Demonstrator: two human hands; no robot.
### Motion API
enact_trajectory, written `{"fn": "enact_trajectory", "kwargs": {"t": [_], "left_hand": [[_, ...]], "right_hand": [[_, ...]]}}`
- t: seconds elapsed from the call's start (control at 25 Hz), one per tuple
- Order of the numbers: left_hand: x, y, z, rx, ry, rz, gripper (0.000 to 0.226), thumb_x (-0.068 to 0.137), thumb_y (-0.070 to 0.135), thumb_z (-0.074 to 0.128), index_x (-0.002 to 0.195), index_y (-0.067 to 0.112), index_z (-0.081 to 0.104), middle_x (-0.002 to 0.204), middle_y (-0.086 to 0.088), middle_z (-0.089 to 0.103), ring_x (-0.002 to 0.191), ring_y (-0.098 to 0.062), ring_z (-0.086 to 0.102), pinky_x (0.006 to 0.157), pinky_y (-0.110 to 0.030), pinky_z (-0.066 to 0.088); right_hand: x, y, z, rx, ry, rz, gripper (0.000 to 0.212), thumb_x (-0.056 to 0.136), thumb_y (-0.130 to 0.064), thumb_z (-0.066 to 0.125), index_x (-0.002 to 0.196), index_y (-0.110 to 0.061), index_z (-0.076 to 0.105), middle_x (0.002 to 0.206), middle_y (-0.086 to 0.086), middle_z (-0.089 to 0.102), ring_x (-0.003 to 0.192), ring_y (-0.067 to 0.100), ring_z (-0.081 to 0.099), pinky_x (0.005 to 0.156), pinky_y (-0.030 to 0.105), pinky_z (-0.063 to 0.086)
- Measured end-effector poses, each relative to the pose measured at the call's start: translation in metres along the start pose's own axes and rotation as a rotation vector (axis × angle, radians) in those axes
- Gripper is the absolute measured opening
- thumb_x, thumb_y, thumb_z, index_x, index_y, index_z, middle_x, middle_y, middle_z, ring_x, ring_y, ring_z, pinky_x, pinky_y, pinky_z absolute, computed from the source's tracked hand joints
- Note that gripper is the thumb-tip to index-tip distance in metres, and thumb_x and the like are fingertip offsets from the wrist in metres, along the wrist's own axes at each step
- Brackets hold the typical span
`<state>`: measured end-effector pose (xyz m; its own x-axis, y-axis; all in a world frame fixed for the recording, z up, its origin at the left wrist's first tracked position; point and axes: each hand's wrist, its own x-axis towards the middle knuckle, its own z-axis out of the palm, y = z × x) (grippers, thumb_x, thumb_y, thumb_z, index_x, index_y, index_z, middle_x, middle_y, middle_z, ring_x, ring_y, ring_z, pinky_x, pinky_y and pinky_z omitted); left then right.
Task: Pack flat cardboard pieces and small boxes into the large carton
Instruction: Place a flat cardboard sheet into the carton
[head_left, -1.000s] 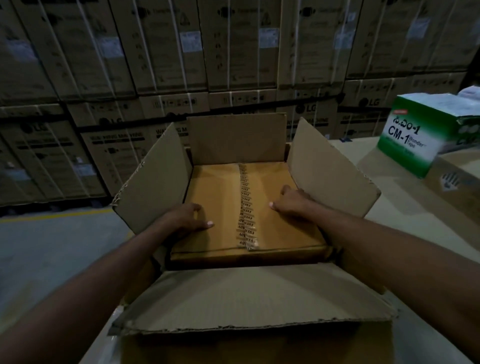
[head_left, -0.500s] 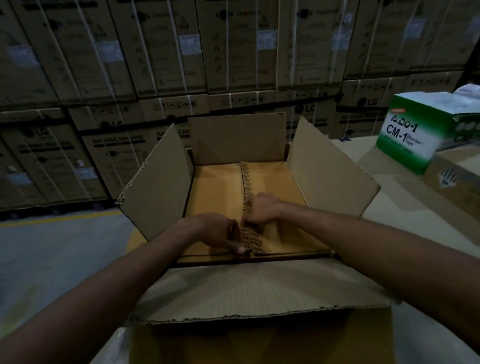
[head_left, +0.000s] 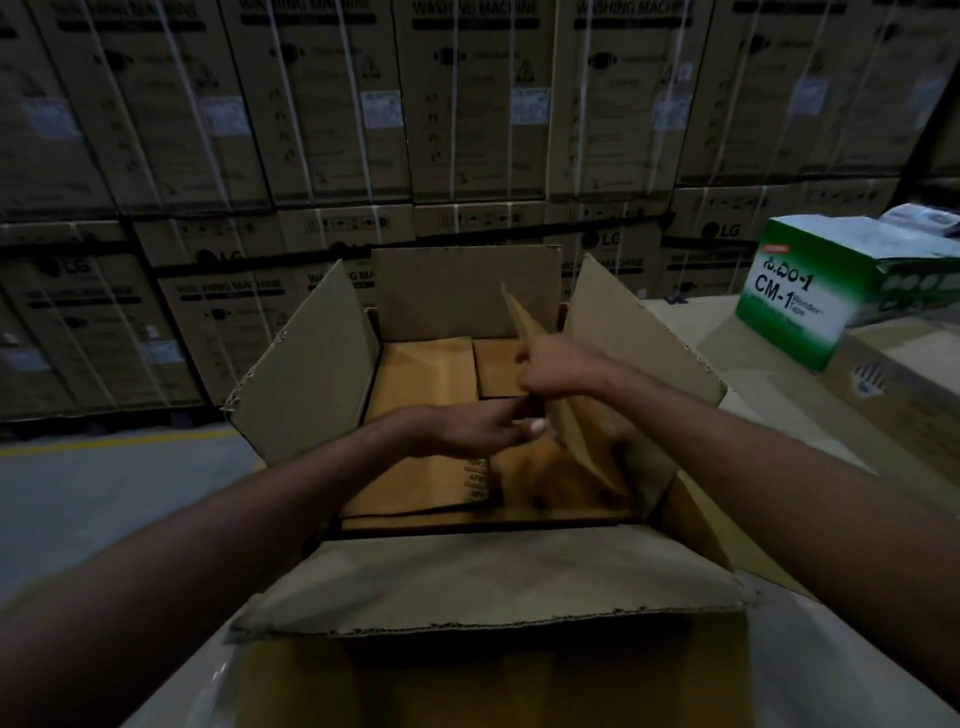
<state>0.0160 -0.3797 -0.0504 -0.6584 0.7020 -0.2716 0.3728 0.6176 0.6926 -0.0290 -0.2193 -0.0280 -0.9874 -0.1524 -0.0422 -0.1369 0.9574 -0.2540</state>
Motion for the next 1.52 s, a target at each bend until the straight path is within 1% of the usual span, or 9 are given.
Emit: {"fn": "enact_trajectory", "kwargs": {"t": [0.16,0.32,0.44,0.6,0.84,1.0,1.2,1.4,1.52], "left_hand": [[0.022,0.051,0.023,-0.06,-0.049,0.093,0.071,0.108,0.031,0.044,0.161,0.031,-0.002,0.169,0.001,0.007,0.154,-0.021,0.013,0.12,-0.037,0.022],[0.063,0.07,0.062,0.017,-0.19,0.021,0.077,0.106,0.026,0.049,0.161,0.036,-0.004,0.17,0.002,0.001,0.155,-0.024,0.005,0.123,-0.045,0.014],[0.068,0.063,0.067,0.042,-0.245,-0.021,0.078,0.104,0.029,0.054,0.161,0.037,0.002,0.17,0.003,0.003,0.155,-0.026,0.006,0.123,-0.049,0.017],[0.049,0.028,0.038,0.294,-0.16,-0.144,0.058,0.102,0.037,0.055,0.156,0.028,0.034,0.159,0.0,0.039,0.144,-0.022,0.037,0.117,-0.041,0.035],[0.011,-0.028,0.016,0.616,-0.048,-0.26,0.03,0.097,0.044,0.051,0.123,0.039,0.064,0.118,0.012,0.065,0.105,-0.012,0.061,0.094,-0.043,0.054],[-0.014,-0.02,0.0,0.716,0.174,-0.287,0.023,0.096,0.041,0.051,0.11,0.033,0.068,0.119,0.007,0.061,0.103,-0.014,0.061,0.089,-0.041,0.054],[-0.071,0.0,-0.048,1.092,0.434,-0.473,0.019,0.096,0.032,0.051,0.107,0.025,0.065,0.103,0.001,0.063,0.11,-0.019,0.061,0.104,-0.039,0.042],[-0.113,-0.056,-0.066,1.049,0.155,-0.812,0.028,0.096,0.021,0.05,0.12,0.026,0.062,0.131,0.002,0.062,0.13,-0.016,0.049,0.124,-0.05,0.011],[-0.097,-0.065,-0.068,1.045,0.172,-0.707,0.037,0.098,0.021,0.048,0.133,0.023,0.057,0.135,-0.003,0.06,0.131,-0.02,0.05,0.122,-0.044,0.018]], "right_hand": [[-0.025,0.039,-0.034,-0.406,0.168,0.127,0.021,0.089,-0.019,0.067,0.11,-0.018,0.066,0.115,0.008,0.066,0.108,0.025,0.059,0.088,0.043,0.052],[-0.037,0.076,-0.025,-0.79,0.045,0.213,0.032,0.095,-0.022,0.061,0.127,-0.02,0.065,0.166,0.023,0.015,0.153,0.041,0.01,0.118,0.062,0.016],[-0.028,0.076,-0.014,-0.911,0.051,0.08,0.029,0.097,-0.027,0.058,0.124,-0.022,0.066,0.152,0.018,0.043,0.141,0.035,0.037,0.119,0.055,0.021],[0.005,0.05,0.005,-0.612,-0.144,-0.004,0.012,0.097,-0.017,0.057,0.109,-0.015,0.06,0.108,0.004,0.06,0.103,0.024,0.056,0.106,0.054,0.036],[0.073,0.015,0.076,0.085,-0.374,-0.083,0.031,0.094,-0.008,0.056,0.123,-0.012,0.065,0.112,0.012,0.069,0.095,0.027,0.069,0.084,0.043,0.061],[0.091,-0.009,0.09,0.399,-0.093,-0.213,0.026,0.096,-0.009,0.049,0.115,-0.016,0.065,0.106,0.005,0.07,0.092,0.026,0.069,0.077,0.047,0.061],[0.101,-0.065,0.077,0.093,-0.019,-0.554,0.072,0.095,-0.018,0.052,0.161,-0.031,0.025,0.158,0.002,0.045,0.133,0.028,0.049,0.105,0.043,0.046],[0.077,-0.121,0.101,-0.118,-0.211,-0.757,0.083,0.102,-0.013,0.042,0.161,-0.042,-0.008,0.172,-0.002,0.011,0.137,0.031,0.042,0.1,0.037,0.043],[0.081,-0.113,0.11,-0.114,-0.188,-0.708,0.074,0.104,-0.02,0.047,0.162,-0.039,0.005,0.163,0.003,0.034,0.129,0.03,0.049,0.1,0.039,0.044]]}}
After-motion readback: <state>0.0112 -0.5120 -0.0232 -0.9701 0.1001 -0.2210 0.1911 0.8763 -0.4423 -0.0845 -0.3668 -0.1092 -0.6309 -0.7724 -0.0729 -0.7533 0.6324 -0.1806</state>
